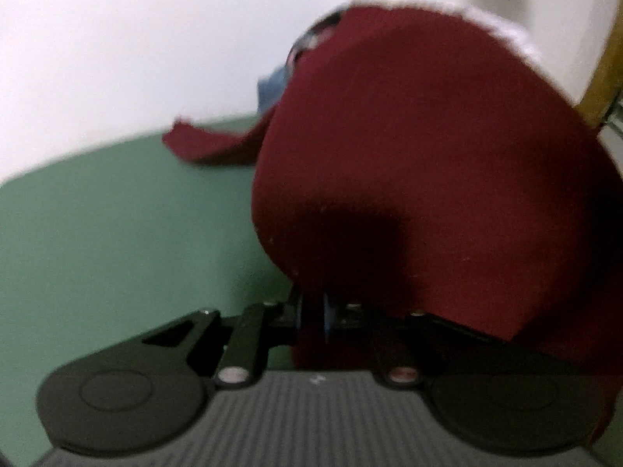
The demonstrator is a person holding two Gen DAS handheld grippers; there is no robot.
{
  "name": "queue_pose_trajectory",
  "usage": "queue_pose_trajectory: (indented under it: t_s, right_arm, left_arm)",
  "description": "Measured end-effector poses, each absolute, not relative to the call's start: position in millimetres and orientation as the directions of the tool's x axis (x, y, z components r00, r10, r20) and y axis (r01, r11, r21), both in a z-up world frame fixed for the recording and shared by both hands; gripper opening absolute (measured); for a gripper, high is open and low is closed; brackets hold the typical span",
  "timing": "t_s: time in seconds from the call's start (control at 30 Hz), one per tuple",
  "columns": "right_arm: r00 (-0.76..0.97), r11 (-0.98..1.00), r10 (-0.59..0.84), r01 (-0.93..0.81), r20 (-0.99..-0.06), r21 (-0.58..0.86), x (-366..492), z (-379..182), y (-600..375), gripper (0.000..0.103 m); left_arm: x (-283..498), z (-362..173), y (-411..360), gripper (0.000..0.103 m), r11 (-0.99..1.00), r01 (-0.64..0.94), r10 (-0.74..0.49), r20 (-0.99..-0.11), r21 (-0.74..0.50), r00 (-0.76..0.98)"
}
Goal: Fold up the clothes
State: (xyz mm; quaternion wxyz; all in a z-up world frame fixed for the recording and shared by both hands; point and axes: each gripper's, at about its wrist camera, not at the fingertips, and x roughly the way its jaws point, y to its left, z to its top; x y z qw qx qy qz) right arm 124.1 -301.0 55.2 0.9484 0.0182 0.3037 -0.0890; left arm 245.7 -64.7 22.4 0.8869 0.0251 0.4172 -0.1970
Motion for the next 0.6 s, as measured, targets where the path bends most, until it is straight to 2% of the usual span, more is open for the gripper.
queue_pose_trajectory:
  t_s: [0.1,0.23,0.37,0.47,0.53,0.6]
  right_arm:
    - [0.829,0.990,-0.073,0.127,-0.555,0.059,88,78,-288,0.007]
    - [0.835,0.996,0.041,0.013,-0.548,0.093,43,93,-265,0.007]
    - [0.801,0.992,0.111,-0.059,-0.588,0.107,8,93,-242,0.007]
    - [0.784,0.997,0.078,-0.045,-0.615,0.070,-11,89,-224,0.007]
    - [0.813,0.995,0.077,-0.028,-0.578,0.093,-20,100,-217,0.007]
    - [0.859,0.986,0.117,-0.042,-0.499,0.160,-31,124,-209,0.007]
  left_arm:
    - [204,66,-49,0.004,0.894,0.429,-0.394,-0.683,-0.130,0.615]
    - [149,105,-8,0.005,0.876,0.460,-0.437,-0.638,-0.143,0.634]
    - [107,100,31,0.005,0.891,0.434,-0.396,-0.696,-0.133,0.599]
    - [77,90,61,0.005,0.908,0.394,-0.366,-0.725,-0.142,0.583]
    - [65,90,85,0.005,0.916,0.358,-0.372,-0.722,-0.183,0.583]
    - [46,109,107,0.005,0.917,0.346,-0.382,-0.683,-0.198,0.622]
